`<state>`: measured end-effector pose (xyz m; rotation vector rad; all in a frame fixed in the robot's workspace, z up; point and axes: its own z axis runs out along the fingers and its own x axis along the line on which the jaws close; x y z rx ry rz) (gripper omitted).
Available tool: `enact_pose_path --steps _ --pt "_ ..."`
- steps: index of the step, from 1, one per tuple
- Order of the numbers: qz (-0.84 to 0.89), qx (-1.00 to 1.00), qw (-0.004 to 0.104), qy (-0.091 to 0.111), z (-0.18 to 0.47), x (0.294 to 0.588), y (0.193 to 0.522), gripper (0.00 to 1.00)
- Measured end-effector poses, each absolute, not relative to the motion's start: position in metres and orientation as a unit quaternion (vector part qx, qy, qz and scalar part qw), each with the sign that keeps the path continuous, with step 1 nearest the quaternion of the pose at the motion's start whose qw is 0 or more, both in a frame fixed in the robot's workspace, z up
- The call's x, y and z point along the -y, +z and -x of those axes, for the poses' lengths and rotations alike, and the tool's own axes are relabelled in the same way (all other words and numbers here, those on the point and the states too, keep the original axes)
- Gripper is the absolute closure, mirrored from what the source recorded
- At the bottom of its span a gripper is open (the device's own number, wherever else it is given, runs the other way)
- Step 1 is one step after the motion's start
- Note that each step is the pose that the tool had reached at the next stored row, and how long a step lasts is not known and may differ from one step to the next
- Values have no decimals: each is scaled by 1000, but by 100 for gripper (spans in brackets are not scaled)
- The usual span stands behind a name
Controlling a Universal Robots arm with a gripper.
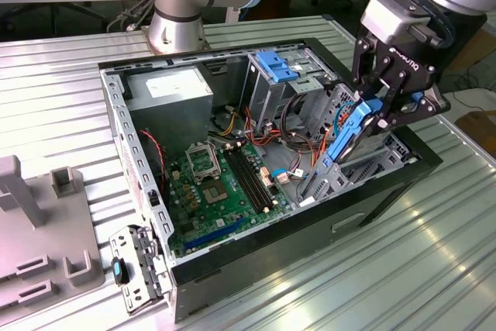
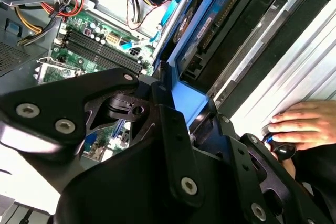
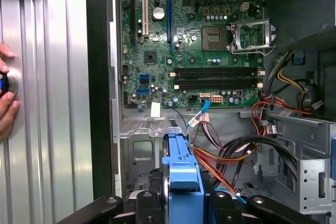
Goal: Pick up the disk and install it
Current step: 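Insert the disk into the insertion slot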
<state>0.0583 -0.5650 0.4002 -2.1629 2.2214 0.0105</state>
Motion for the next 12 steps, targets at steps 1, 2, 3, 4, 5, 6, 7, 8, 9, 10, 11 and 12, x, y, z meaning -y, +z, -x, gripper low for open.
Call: enact_pose_path --steps 1,2,3,4,5,6,7,8,9,10,11,12 --pt "697 -716 21 4 -58 565 399 63" --pt "697 -716 21 4 -58 565 398 63" --pt "697 -716 21 4 -58 565 397 63" --pt "697 -716 22 5 -58 565 396 63" --pt "697 -716 22 5 -58 565 395 63" --pt "697 -716 22 5 -58 565 395 63" --pt "697 -716 22 5 -58 565 395 63" --pt "697 -716 22 5 -58 565 395 63" --pt "697 -716 22 5 -58 565 395 63" --pt "697 -716 22 5 -58 565 395 63" --pt "697 -716 22 5 -58 565 394 63" --pt "697 -716 22 5 -58 565 394 62"
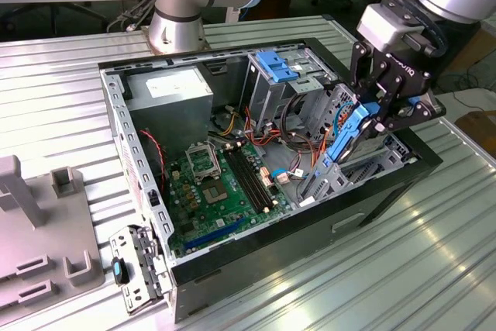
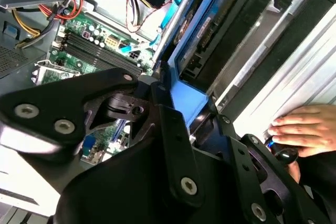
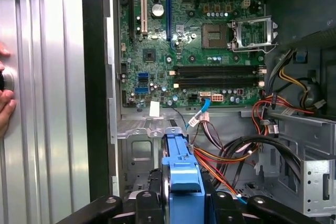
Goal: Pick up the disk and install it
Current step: 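Insert the disk into the insertion slot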
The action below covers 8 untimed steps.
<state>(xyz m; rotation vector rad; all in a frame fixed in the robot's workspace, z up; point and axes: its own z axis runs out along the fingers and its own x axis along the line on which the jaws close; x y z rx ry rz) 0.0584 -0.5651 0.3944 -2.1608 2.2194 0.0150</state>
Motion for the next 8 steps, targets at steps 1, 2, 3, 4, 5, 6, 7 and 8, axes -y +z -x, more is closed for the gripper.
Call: enact_pose_path --steps 1,2,3,4,5,6,7,8 --pt "697 -716 22 5 -58 565 394 62" --pt "697 -716 22 5 -58 565 394 56" --pt "697 -716 22 5 -58 565 394 56" --pt "697 -716 22 5 -58 565 394 56" --pt "697 -716 22 5 -58 565 394 56" --pt "697 -716 22 5 -59 565 394 56" --pt "697 -716 22 5 -60 565 394 57" --pt "697 -716 22 5 -63 565 393 64"
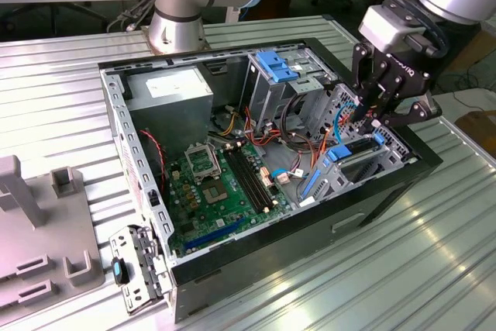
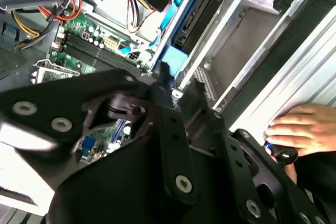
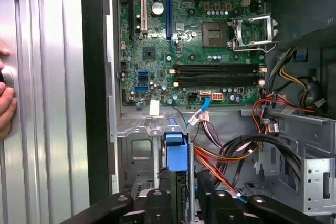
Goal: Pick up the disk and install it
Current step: 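Insert the disk into the insertion slot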
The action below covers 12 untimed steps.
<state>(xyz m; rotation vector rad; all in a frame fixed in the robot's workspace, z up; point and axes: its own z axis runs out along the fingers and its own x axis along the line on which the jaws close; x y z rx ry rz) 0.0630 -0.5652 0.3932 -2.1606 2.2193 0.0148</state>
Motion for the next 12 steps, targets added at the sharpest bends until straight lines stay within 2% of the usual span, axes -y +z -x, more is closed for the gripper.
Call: enact_pose_path --steps 1,2,3,4,12 --pt "697 -716 22 5 -68 565 393 70" --pt "697 -716 22 5 -74 565 392 82" --pt "697 -716 22 5 -79 565 392 82" --pt "697 -716 22 5 -87 565 391 89" --pt "697 -716 22 5 -100 565 389 89"
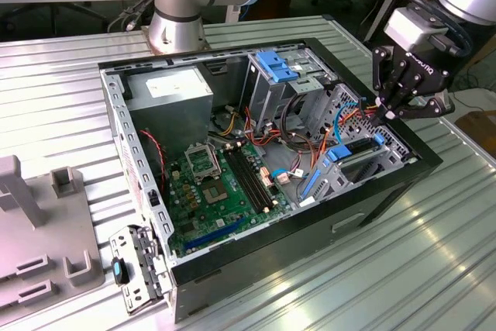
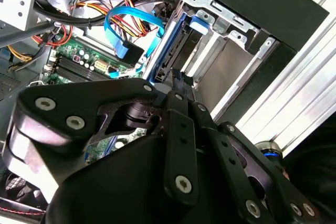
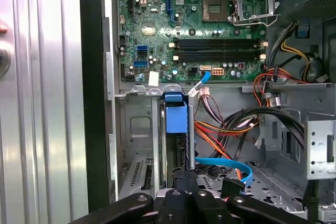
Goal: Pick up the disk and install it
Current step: 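Insert the disk into the insertion slot, then insert the first disk wire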
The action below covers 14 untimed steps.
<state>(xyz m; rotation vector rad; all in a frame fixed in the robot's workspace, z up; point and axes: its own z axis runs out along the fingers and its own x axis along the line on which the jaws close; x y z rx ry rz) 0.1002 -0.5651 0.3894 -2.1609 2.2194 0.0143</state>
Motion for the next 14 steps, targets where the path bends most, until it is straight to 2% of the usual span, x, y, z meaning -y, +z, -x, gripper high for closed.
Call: enact_pose_path --steps 14 --pt "720 -693 22 5 -107 565 389 89"
